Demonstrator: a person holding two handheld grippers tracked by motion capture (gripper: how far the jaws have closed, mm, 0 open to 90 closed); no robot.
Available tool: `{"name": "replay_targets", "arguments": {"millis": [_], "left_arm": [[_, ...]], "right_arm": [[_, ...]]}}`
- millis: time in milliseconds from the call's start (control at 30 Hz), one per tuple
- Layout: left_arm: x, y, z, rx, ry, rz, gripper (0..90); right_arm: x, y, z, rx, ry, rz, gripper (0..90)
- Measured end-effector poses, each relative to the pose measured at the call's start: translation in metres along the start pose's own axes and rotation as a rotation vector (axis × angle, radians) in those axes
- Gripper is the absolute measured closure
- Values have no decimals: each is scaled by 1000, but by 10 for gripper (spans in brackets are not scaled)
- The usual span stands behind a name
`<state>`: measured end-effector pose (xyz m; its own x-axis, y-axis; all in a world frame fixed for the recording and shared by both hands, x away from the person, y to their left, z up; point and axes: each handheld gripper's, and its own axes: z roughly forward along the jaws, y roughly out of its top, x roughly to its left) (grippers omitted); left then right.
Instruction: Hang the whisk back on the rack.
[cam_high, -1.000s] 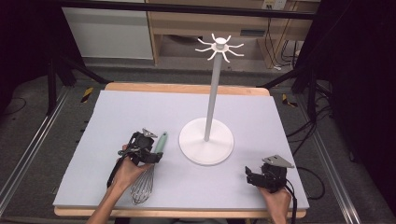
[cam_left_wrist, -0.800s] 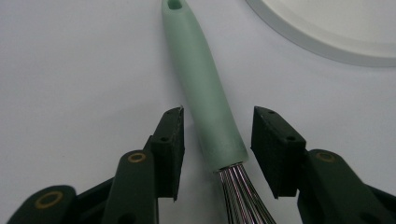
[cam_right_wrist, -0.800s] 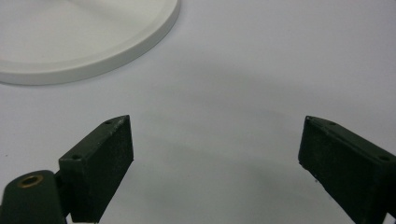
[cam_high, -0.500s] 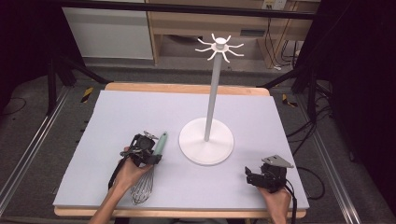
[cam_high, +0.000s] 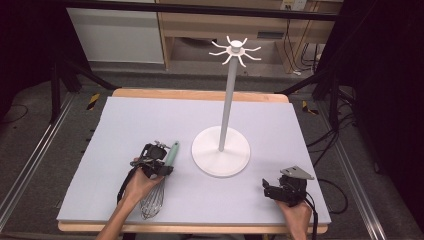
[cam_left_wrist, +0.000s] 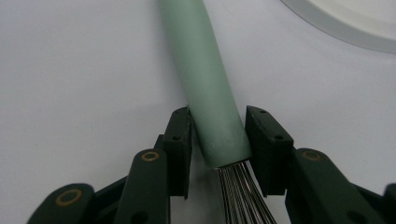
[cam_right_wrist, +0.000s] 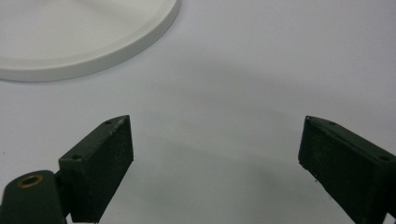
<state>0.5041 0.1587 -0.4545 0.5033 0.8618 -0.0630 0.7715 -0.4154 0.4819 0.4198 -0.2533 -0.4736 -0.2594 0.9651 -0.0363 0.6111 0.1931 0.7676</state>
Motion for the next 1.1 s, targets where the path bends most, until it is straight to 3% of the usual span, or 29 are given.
{"name": "replay_targets", "arguments": {"millis": [300,667,1033,1100], "left_arm": [[1,1,0,5,1,-37,637],[2,-2,-7,-3,-8,4,653],[6,-7,-19,-39,-31,12,663],[7,-7,-21,-45,-55,7,679]], "right_arm": [[0,0,0,0,1,-2,107],[-1,0,0,-2,2,1,107],[-1,0,1,1,1,2,106],[-1,0,1,1,0,2,107]]}}
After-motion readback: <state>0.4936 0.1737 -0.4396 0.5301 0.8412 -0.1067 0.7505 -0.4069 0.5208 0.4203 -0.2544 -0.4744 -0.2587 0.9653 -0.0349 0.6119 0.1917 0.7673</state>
